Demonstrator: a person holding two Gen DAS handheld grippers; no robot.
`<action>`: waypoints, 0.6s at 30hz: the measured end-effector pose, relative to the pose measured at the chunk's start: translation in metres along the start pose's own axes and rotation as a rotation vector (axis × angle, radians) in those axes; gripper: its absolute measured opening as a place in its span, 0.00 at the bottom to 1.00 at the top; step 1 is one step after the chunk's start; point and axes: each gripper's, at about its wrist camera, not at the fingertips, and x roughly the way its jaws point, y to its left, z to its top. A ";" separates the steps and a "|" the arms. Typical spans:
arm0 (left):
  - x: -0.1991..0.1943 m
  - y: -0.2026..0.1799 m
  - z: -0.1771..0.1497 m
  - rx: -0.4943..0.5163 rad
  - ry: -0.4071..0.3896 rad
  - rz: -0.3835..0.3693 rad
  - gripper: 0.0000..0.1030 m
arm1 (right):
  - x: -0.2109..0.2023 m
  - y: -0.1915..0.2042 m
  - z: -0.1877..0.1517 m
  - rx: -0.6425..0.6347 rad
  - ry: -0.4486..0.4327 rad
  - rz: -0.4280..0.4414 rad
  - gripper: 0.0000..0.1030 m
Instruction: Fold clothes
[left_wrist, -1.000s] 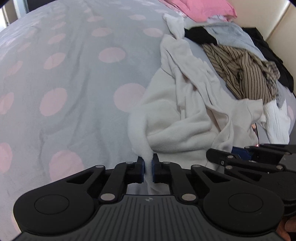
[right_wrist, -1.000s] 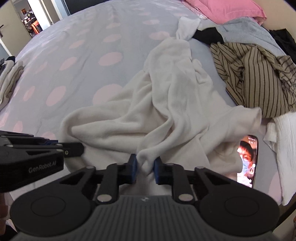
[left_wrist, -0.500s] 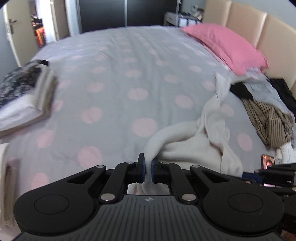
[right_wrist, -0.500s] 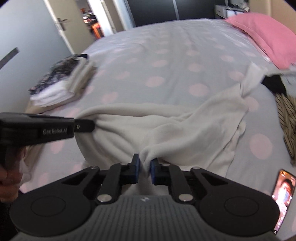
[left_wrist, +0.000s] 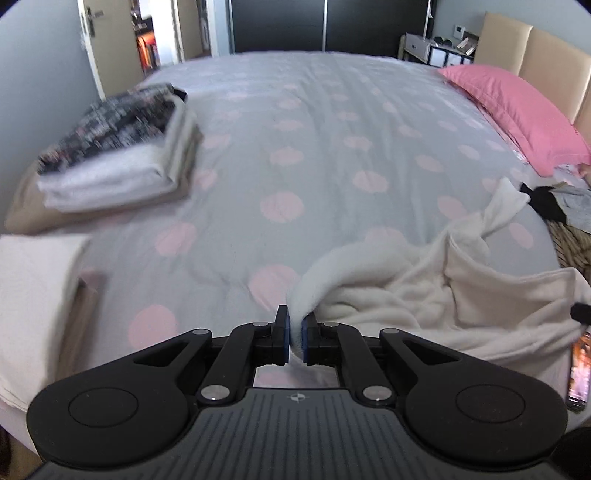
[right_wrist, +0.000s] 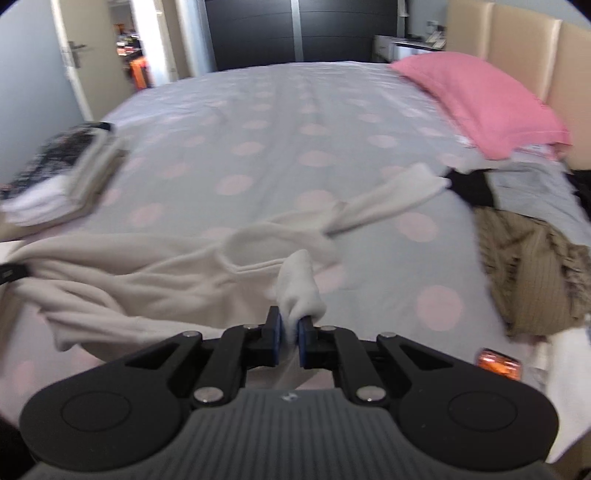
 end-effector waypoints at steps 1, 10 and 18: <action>0.002 -0.002 -0.003 0.002 0.015 -0.027 0.04 | 0.006 -0.007 -0.001 0.007 0.005 -0.037 0.09; 0.032 -0.041 -0.018 0.134 0.068 -0.042 0.05 | 0.049 -0.025 -0.015 -0.027 0.106 -0.096 0.10; 0.017 -0.030 -0.018 0.194 0.012 -0.073 0.20 | 0.038 -0.021 -0.019 -0.065 0.080 -0.053 0.18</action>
